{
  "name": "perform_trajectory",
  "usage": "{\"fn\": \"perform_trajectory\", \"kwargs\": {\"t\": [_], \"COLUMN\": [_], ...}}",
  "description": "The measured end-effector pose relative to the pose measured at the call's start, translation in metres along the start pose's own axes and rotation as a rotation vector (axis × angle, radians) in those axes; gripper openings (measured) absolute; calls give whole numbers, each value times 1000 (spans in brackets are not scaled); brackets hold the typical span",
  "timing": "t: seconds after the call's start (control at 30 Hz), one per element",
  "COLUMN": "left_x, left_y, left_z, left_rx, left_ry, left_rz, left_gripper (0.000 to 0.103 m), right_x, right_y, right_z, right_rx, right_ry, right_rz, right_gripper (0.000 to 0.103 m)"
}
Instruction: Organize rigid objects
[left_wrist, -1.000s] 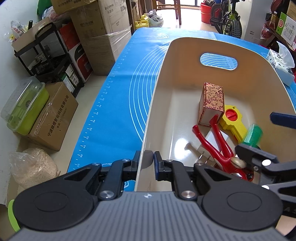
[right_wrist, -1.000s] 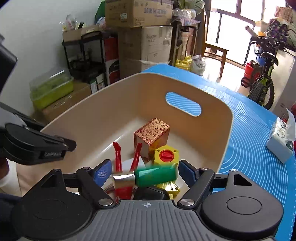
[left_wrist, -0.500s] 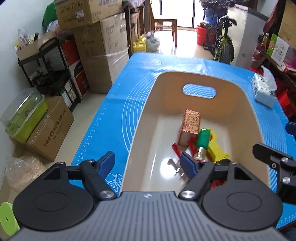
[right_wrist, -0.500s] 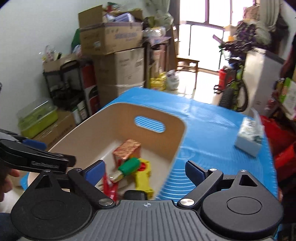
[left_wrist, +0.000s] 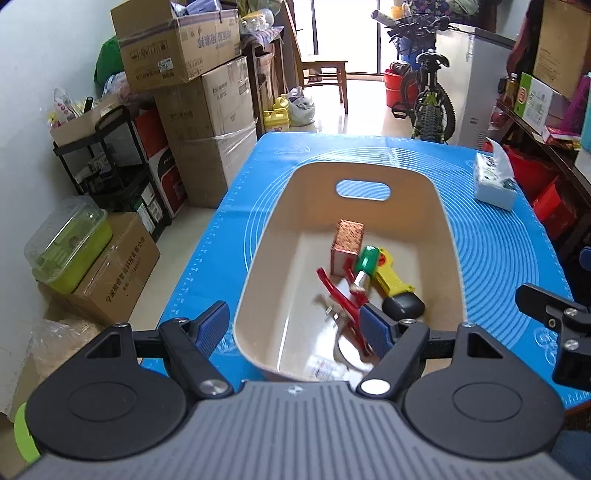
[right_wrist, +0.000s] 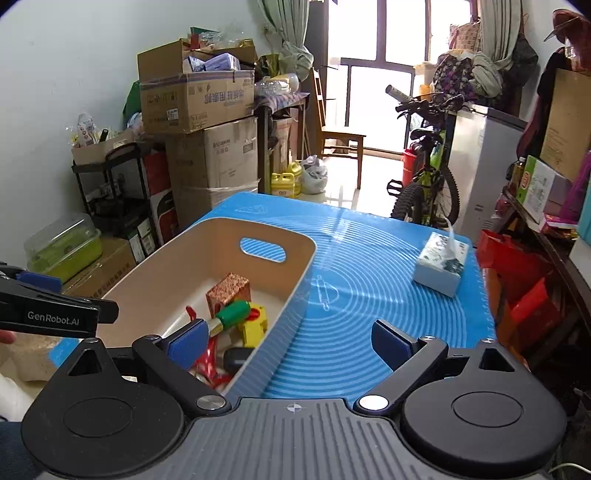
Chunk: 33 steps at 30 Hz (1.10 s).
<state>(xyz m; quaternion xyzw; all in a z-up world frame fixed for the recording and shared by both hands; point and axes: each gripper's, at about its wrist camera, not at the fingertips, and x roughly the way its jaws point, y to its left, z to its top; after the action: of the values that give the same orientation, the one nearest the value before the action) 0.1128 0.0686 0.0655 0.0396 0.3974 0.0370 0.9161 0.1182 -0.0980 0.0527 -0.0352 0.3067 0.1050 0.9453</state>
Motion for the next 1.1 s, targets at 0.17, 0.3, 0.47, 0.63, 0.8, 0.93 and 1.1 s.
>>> {"fn": "perform_trajectory", "kwargs": {"t": [0.17, 0.3, 0.47, 0.63, 0.8, 0.93, 1.1], "left_x": [-24, -37, -50, -54, -56, -59, -58], "left_y": [-6, -11, -18, -27, -37, -43, -48], "left_z": [-17, -30, -47, -67, -84, -99, -114], "left_rx": [-16, -21, -18, -20, -8, 11, 33], "left_ry": [-21, -30, -54, -53, -62, -81, -75], "left_rz": [3, 2, 2, 0, -2, -1, -19], "left_gripper": [78, 78, 78, 78, 78, 78, 78], "right_x": [-28, -47, -64, -76, -84, -88, -92], "right_y": [0, -2, -11, -26, -36, -39, -38], "right_z": [-19, -33, -52, -70, -88, -101, -111], "right_rx": [-1, 23, 64, 103, 112, 128, 128], "right_ry": [-19, -29, -30, -27, -29, -29, -43], "right_rz": [-14, -29, -50, -62, -89, -93, -98], "right_gripper": [95, 95, 95, 95, 95, 95, 95]}}
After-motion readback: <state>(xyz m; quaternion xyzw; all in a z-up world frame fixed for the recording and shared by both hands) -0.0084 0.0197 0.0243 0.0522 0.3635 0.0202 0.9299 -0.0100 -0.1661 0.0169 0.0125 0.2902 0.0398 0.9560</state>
